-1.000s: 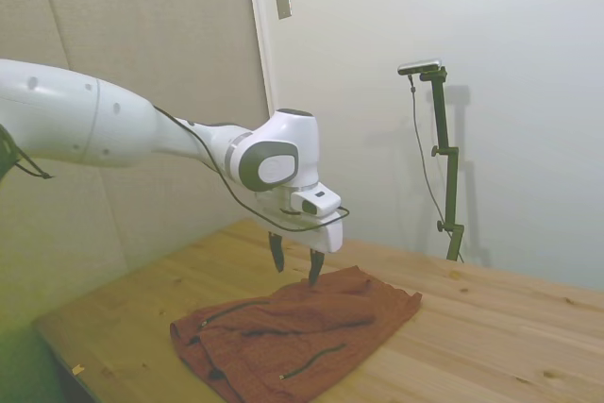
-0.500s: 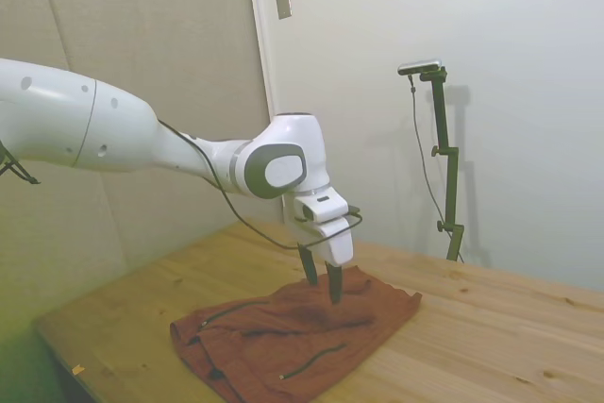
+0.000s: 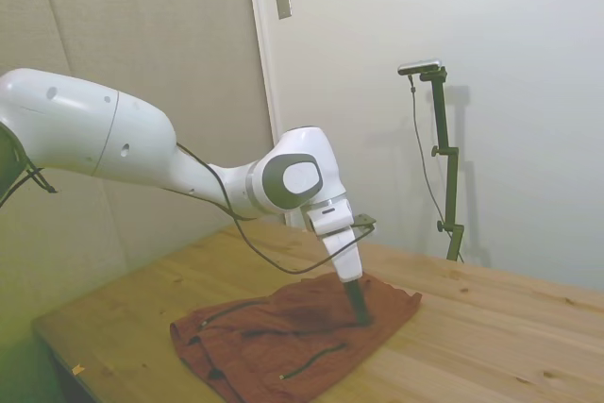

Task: Unfold the shorts

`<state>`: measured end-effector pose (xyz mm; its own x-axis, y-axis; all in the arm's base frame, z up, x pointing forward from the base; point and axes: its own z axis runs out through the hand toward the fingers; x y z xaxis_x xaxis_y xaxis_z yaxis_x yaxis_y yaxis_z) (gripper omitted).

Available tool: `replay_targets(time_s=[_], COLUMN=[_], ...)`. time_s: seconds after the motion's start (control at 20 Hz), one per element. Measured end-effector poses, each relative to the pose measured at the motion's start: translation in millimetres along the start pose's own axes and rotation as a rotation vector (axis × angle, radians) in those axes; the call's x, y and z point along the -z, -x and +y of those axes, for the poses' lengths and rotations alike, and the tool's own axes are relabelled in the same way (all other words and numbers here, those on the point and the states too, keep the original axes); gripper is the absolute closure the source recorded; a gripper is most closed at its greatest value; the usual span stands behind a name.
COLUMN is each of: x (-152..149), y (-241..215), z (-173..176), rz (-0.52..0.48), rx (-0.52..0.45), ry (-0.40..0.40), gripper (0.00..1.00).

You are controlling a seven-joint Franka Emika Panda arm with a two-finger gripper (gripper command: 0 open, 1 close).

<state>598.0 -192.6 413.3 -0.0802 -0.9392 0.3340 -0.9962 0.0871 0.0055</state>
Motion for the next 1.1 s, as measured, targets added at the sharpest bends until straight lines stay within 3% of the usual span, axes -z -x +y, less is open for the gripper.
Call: replay_targets(time_s=[0.35,0.7,0.75,1.1], x=[16.8,3.7,0.9,-8.6], y=[24.2,48.7,53.3,59.4], z=[-11.4,-22.6,-22.5,-19.2], rz=[-0.003,-0.010,-0.015,-0.050], rx=[0.040,0.103,0.119,0.155], ry=[-0.051,-0.097,-0.091,-0.078], gripper=[0.00,0.00,1.00,1.00])
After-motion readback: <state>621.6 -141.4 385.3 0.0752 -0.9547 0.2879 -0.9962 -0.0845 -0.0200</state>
